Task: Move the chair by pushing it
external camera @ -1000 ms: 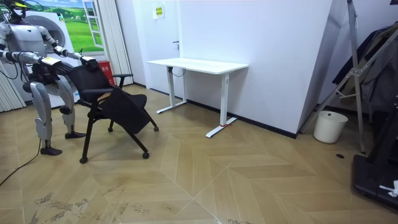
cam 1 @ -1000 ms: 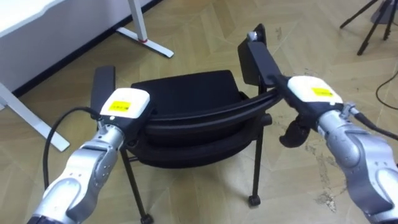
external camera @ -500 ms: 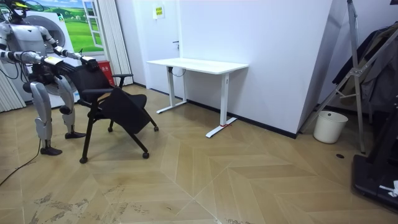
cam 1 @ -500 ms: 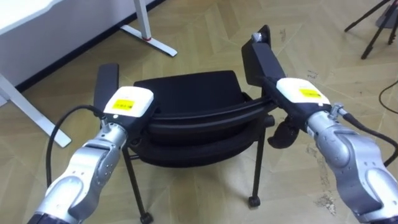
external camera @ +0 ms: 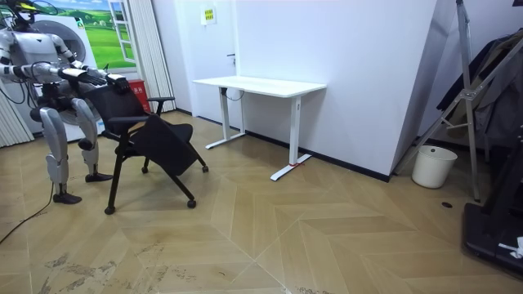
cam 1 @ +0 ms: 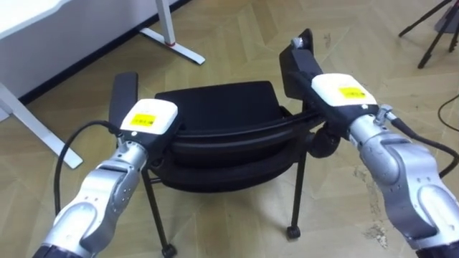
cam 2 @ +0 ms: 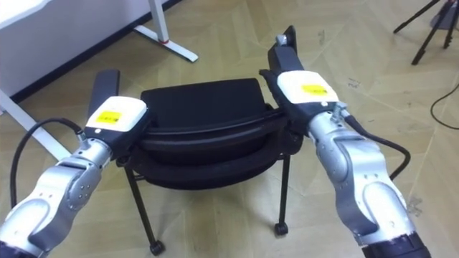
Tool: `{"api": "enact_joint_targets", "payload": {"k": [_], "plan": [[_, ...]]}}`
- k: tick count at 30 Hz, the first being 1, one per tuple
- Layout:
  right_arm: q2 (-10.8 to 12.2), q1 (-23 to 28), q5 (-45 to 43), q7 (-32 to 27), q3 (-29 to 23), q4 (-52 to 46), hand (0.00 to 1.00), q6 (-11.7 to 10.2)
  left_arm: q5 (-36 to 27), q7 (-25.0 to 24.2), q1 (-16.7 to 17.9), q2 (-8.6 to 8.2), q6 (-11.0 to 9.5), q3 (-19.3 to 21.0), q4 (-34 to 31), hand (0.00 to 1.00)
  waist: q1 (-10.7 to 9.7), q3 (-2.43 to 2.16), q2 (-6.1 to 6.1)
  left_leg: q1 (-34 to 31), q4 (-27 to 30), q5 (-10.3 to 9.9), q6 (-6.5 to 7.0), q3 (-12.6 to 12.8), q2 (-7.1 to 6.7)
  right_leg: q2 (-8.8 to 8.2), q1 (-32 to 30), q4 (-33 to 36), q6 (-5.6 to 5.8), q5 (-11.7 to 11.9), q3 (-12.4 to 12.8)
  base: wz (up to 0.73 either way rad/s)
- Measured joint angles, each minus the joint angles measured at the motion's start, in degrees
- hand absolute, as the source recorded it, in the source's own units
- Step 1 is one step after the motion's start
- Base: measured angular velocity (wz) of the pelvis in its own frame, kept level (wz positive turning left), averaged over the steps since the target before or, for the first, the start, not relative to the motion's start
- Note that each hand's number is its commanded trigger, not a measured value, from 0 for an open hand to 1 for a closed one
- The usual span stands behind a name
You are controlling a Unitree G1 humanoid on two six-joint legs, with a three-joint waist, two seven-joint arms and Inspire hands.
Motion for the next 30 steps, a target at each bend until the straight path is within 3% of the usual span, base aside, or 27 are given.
{"api": "enact_joint_targets", "payload": {"k": [7,13,23,30], "plan": [[-1.17,-0.22,-0.45,0.12,3.85,0.22,0.0,-0.16,0.0,-0.02,-1.94,0.06,-0.16,-2.07,-0.02,1.0,1.4,0.53,-0.97,-0.22,-0.04,0.01,0.0,-1.19,-0.05,0.02,-0.2,-0.04,0.0,0.0,-0.93,0.06],[-1.22,-0.27,-2.2,1.42,5.24,1.64,0.0,-0.37,0.83,-0.02,-2.42,0.24,-0.82,-3.36,-1.17,1.0,2.5,0.44,-1.62,-1.03,0.24,0.01,0.0,-1.82,-0.08,-0.01,-0.12,-0.12,0.0,0.0,-2.31,0.08],[-1.33,-3.01,-2.47,-0.83,7.91,13.67,0.0,-1.91,0.73,-1.27,-2.51,0.15,-1.18,-5.9,-2.22,1.0,2.91,0.32,-1.7,-0.05,0.29,0.01,0.0,-4.86,-0.32,0.01,2.09,-0.24,0.0,0.0,-5.56,0.15],[-1.66,-3.01,-2.52,-4.19,9.37,15.02,0.0,-1.87,0.73,-2.48,-2.63,0.66,-1.52,-6.03,-2.49,1.0,2.79,0.28,-1.65,0.09,0.41,0.01,0.0,-5.81,-0.35,0.08,2.45,-0.26,0.0,0.0,-5.76,0.01]]}}
